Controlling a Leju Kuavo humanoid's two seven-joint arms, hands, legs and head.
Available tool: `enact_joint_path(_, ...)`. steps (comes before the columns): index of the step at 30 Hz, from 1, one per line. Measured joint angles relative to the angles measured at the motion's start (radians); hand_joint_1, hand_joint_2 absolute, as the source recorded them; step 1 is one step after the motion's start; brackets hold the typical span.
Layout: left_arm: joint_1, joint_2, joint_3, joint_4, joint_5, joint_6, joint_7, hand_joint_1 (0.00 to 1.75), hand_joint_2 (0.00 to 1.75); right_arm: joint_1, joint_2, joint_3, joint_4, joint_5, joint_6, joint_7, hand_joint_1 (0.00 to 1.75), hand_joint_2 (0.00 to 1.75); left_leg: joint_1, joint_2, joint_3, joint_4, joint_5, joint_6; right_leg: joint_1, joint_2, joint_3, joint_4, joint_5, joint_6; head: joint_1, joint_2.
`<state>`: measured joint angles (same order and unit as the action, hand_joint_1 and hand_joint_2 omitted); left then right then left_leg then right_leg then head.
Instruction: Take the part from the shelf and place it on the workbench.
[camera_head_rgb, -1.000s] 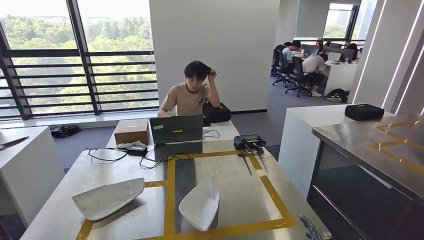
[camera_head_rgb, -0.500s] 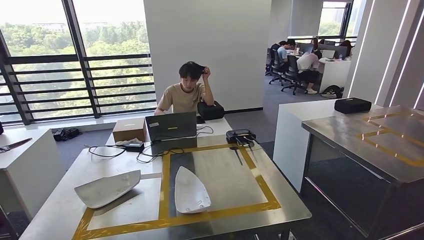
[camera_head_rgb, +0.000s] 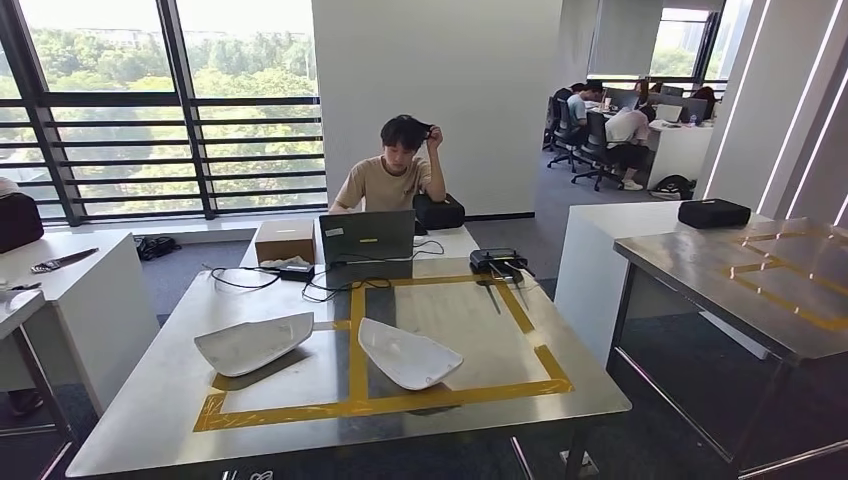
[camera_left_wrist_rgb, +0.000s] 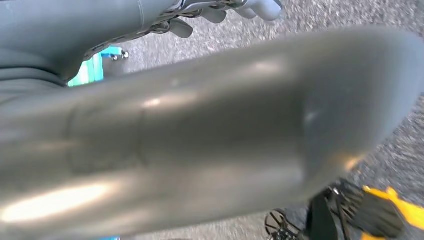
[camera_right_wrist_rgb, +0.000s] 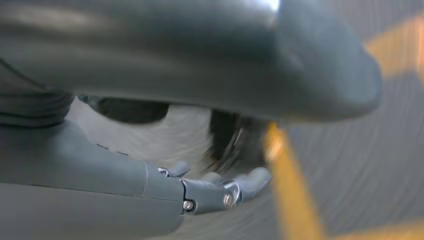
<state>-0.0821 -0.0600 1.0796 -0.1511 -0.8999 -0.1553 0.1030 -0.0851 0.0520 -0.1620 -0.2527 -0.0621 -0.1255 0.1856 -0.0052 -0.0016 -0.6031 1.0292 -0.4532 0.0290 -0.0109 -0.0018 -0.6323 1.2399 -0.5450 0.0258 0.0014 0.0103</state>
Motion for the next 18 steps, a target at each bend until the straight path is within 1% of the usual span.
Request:
enact_joint_path(1,0.001,0.001,0.000,0.000,-0.002,0.000,-0.002,0.00,0.00,0.007,0.006,-0.008,0.009,0.008,-0.090,0.011,0.00,0.00,-0.001,0.001,-0.011,0.005,0.006,-0.004,0.003,0.000,0.056,-0.074,0.009,-0.007,0.001,0.000)
enact_joint_path(2,0.001,0.002,0.000,0.000,-0.003,0.000,-0.002,0.00,0.00,0.011,0.011,-0.015,0.017,0.012,-0.139,0.017,0.00,0.00,-0.002,0.003,-0.018,0.008,0.012,-0.009,0.006,0.000,0.102,-0.141,0.010,-0.013,0.001,0.000)
enact_joint_path(3,0.001,0.003,0.000,0.000,-0.004,0.000,-0.003,0.00,0.00,0.014,0.015,-0.021,0.024,0.015,-0.153,0.020,0.00,0.00,-0.002,0.007,-0.021,0.009,0.018,-0.015,0.011,0.000,0.132,-0.192,0.004,-0.020,0.001,0.000)
enact_joint_path(4,0.000,0.004,-0.001,0.000,-0.004,0.000,-0.004,0.00,0.00,0.016,0.018,-0.026,0.031,0.016,-0.150,0.023,0.00,0.00,-0.002,0.010,-0.022,0.009,0.025,-0.021,0.015,0.000,0.144,-0.218,-0.003,-0.026,0.000,0.000)
enact_joint_path(5,-0.001,0.005,-0.001,0.000,-0.005,0.000,-0.005,0.00,0.00,0.018,0.021,-0.029,0.038,0.017,-0.142,0.026,0.00,0.00,-0.001,0.013,-0.023,0.006,0.033,-0.028,0.017,0.001,0.142,-0.224,0.003,-0.032,-0.001,0.000)
enact_joint_path(6,-0.001,0.007,-0.001,0.000,-0.005,0.000,-0.006,0.00,0.00,0.019,0.026,-0.033,0.044,0.017,-0.135,0.026,0.00,0.00,0.000,0.014,-0.026,0.005,0.038,-0.034,0.015,-0.001,0.135,-0.228,0.011,-0.039,-0.002,0.000)
enact_joint_path(7,-0.002,0.008,-0.002,0.001,-0.005,0.000,-0.006,0.00,0.00,0.020,0.030,-0.037,0.049,0.017,-0.122,0.022,0.00,0.00,0.001,0.012,-0.033,0.011,0.030,-0.040,0.012,-0.002,0.127,-0.231,0.022,-0.047,-0.002,0.000)
enact_joint_path(8,-0.001,0.008,-0.002,0.001,-0.005,0.000,-0.007,0.00,0.00,0.020,0.033,-0.039,0.052,0.018,-0.101,0.012,0.00,0.00,0.001,0.010,-0.043,0.031,0.004,-0.045,0.009,-0.003,0.115,-0.234,0.034,-0.054,-0.002,0.000)
enact_joint_path(9,0.000,0.010,-0.002,0.001,-0.006,0.000,-0.007,0.00,0.00,0.021,0.036,-0.041,0.055,0.027,-0.071,-0.004,0.00,0.00,0.003,0.007,-0.057,0.069,-0.040,-0.051,0.007,-0.004,0.102,-0.237,0.046,-0.059,-0.004,0.000)
enact_joint_path(10,0.001,0.011,-0.002,0.002,-0.009,0.000,-0.006,0.00,0.00,0.021,0.037,-0.040,0.056,0.043,-0.038,-0.022,0.00,0.00,0.004,0.005,-0.072,0.125,-0.093,-0.056,0.006,-0.005,0.088,-0.236,0.058,-0.062,-0.006,0.000)
enact_joint_path(11,0.001,0.013,-0.002,0.002,-0.012,0.002,-0.002,0.00,0.00,0.020,0.037,-0.034,0.057,0.070,-0.006,-0.038,0.00,0.00,0.006,0.004,-0.084,0.188,-0.138,-0.061,0.006,-0.005,0.073,-0.236,0.070,-0.062,-0.008,0.000)
enact_joint_path(12,0.001,0.015,-0.002,0.002,-0.017,0.004,0.005,0.00,0.00,0.020,0.037,-0.025,0.059,0.102,0.018,-0.049,0.00,0.00,0.009,0.004,-0.089,0.242,-0.161,-0.065,0.006,-0.007,0.058,-0.235,0.082,-0.061,-0.009,0.000)
enact_joint_path(13,0.001,0.016,-0.003,0.002,-0.023,0.008,0.014,0.00,0.00,0.019,0.037,-0.011,0.060,0.130,0.033,-0.055,0.00,0.00,0.011,0.004,-0.083,0.272,-0.159,-0.068,0.006,-0.008,0.043,-0.234,0.094,-0.060,-0.009,0.000)
enact_joint_path(14,0.001,0.017,-0.004,0.001,-0.028,0.011,0.024,0.00,0.00,0.018,0.038,0.003,0.061,0.152,0.041,-0.057,0.00,0.44,0.013,0.004,-0.060,0.270,-0.138,-0.069,0.006,-0.010,0.028,-0.233,0.105,-0.057,-0.010,0.000)
enact_joint_path(15,0.001,0.018,-0.006,0.001,-0.032,0.014,0.032,0.00,0.00,0.016,0.040,0.016,0.062,0.164,0.044,-0.059,0.00,0.87,0.015,0.004,-0.020,0.232,-0.110,-0.070,0.005,-0.010,0.015,-0.232,0.116,-0.054,-0.010,0.000)
enact_joint_path(16,0.000,0.018,-0.007,0.000,-0.036,0.017,0.039,0.00,0.00,0.014,0.042,0.026,0.063,0.170,0.048,-0.064,0.00,1.31,0.017,0.004,0.035,0.166,-0.094,-0.070,0.005,-0.011,0.004,-0.229,0.127,-0.049,-0.011,0.000)
enact_joint_path(17,-0.002,0.018,-0.009,0.000,-0.039,0.018,0.042,0.00,0.00,0.012,0.045,0.035,0.063,0.175,0.052,-0.072,0.00,1.75,0.016,0.002,0.094,0.085,-0.094,-0.068,0.004,-0.011,-0.006,-0.225,0.136,-0.044,-0.011,0.000)
enact_joint_path(18,-0.003,0.018,-0.009,-0.001,-0.041,0.019,0.044,0.00,0.00,0.010,0.047,0.038,0.063,0.177,0.054,-0.077,0.00,1.75,0.016,0.001,0.126,0.040,-0.096,-0.067,0.004,-0.011,-0.011,-0.223,0.141,-0.041,-0.011,0.000)
